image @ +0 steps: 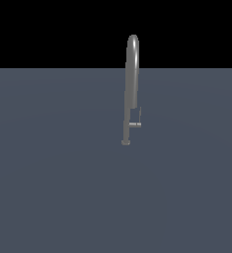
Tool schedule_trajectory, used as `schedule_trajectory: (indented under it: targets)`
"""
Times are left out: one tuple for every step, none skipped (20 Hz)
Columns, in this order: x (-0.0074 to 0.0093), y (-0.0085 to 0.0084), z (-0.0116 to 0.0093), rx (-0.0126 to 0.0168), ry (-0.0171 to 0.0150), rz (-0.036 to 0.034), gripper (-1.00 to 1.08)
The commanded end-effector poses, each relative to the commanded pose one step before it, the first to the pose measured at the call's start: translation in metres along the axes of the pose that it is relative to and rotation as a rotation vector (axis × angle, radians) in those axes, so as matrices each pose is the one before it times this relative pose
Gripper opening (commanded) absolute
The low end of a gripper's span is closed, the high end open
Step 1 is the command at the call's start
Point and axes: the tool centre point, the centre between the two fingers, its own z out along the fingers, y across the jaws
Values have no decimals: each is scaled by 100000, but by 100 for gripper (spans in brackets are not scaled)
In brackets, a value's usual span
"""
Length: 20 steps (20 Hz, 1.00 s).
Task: Turn on the faucet by rotating a designated handle.
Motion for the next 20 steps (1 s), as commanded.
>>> schedule_trajectory:
  targets:
    - [1527, -62, 168, 3226, -3434, 3496, -100]
    - [607, -30, 61, 1301, -1383, 1384, -100]
    - [609, -30, 61, 1309, -1389, 1389, -100]
    - [613, -30, 61, 1318, -1397, 1396, -100]
    - [616, -30, 61, 1325, -1404, 1401, -100]
    - [618, -30, 61, 1333, -1411, 1405, -100]
    - [620, -31, 61, 1340, -1417, 1409, -100]
    - [623, -31, 61, 1348, -1423, 1414, -100]
    - [626, -30, 60, 1355, -1430, 1418, -100]
    - [628, -31, 60, 1362, -1436, 1422, -100]
    - [630, -31, 60, 1369, -1443, 1426, -100]
    - [633, -30, 60, 1377, -1450, 1431, -100]
    - [635, -31, 60, 1384, -1457, 1434, -100]
    - [637, -31, 60, 1391, -1464, 1438, -100]
    - [639, -30, 60, 1399, -1471, 1443, -100]
    - [642, -30, 60, 1407, -1480, 1448, -100]
    - [645, -30, 60, 1415, -1488, 1453, -100]
    - [647, -30, 60, 1423, -1497, 1459, -100]
    - [651, -30, 60, 1433, -1507, 1466, -100]
    - [654, -30, 60, 1442, -1516, 1473, -100]
